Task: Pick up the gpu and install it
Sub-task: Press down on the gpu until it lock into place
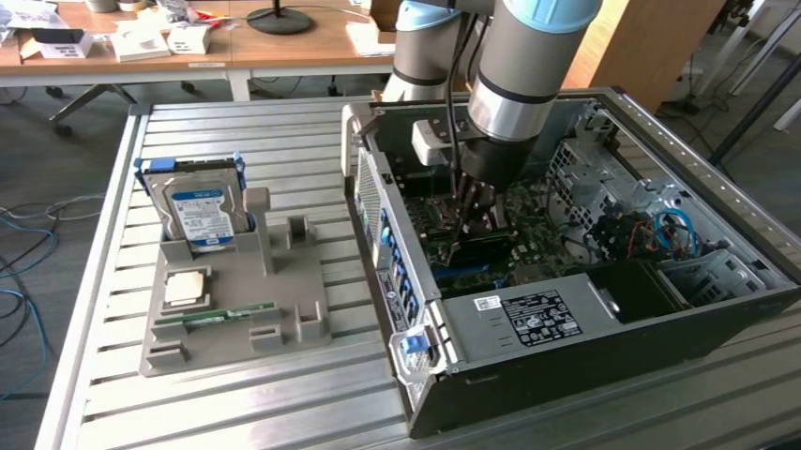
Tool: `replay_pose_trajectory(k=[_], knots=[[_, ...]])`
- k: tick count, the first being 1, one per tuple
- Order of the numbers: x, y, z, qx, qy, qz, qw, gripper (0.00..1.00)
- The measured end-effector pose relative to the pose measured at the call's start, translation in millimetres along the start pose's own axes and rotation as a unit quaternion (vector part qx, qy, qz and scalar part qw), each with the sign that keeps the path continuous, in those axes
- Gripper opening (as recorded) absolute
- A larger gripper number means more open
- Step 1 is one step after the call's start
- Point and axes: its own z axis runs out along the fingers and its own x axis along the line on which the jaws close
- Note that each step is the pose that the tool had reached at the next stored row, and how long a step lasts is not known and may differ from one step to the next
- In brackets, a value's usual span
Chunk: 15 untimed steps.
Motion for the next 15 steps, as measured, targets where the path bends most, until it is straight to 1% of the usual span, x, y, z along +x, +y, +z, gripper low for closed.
replay_pose_trajectory(k=[15], knots=[[0.0, 0.7, 0.9, 0.0000, 0.0000, 0.000, 1.0000, 0.11]])
